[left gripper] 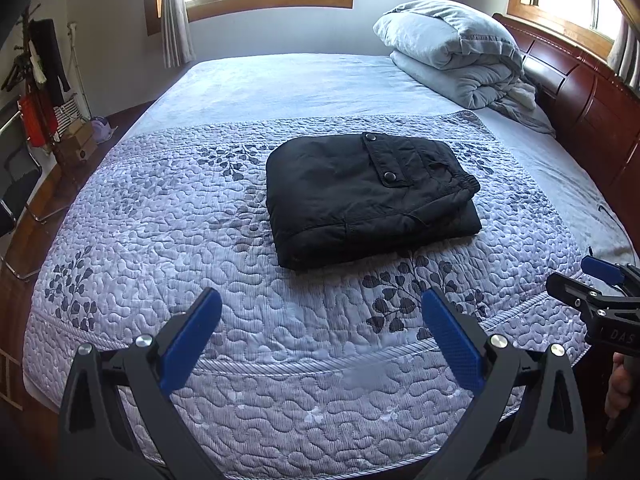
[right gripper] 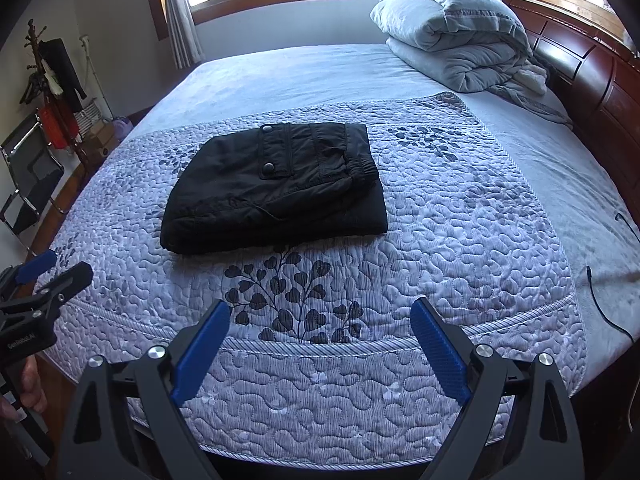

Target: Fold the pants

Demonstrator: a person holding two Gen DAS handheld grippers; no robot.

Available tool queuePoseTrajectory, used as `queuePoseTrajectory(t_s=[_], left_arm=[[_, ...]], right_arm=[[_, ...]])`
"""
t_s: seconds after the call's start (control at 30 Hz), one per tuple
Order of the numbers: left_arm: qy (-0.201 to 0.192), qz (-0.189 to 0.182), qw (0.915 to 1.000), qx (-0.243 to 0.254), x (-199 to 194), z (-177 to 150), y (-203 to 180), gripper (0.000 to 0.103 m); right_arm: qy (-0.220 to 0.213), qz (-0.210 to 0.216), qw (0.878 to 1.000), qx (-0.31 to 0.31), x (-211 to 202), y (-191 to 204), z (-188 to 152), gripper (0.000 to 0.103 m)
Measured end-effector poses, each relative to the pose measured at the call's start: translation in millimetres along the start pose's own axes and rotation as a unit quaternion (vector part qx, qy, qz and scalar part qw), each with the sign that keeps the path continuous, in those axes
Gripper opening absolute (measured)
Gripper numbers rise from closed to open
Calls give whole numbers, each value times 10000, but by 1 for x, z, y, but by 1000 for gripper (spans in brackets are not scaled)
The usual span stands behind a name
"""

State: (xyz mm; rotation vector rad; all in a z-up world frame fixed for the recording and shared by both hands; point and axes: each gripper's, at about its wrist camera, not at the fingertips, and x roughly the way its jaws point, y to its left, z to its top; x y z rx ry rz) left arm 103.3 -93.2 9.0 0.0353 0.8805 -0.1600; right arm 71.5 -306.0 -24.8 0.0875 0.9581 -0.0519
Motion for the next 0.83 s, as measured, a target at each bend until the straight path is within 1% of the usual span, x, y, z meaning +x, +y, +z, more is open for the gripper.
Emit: queuePoseTrajectory(t_s=[0.27,0.53,0.63,0.73,0.83], left_arm=[[23,-17,10000,-11,1,1,0,100],[51,-140,9997,-179,2,0,3,100],[5,-143,9999,-24,0,0,-1,100],[10,5,9999,111,0,1,-7,100],[-52,-37,9998,203,-4,0,-11,100]], right_arm=[[7,3,10000,-4,1,0,0,92],[56,13,10000,7,4,-2,0,92],[52,10,10000,29,4,-4,0,92],[67,14,10000,60,5,-6,0,92],[80,27,9999,88,5,-8,0,92]])
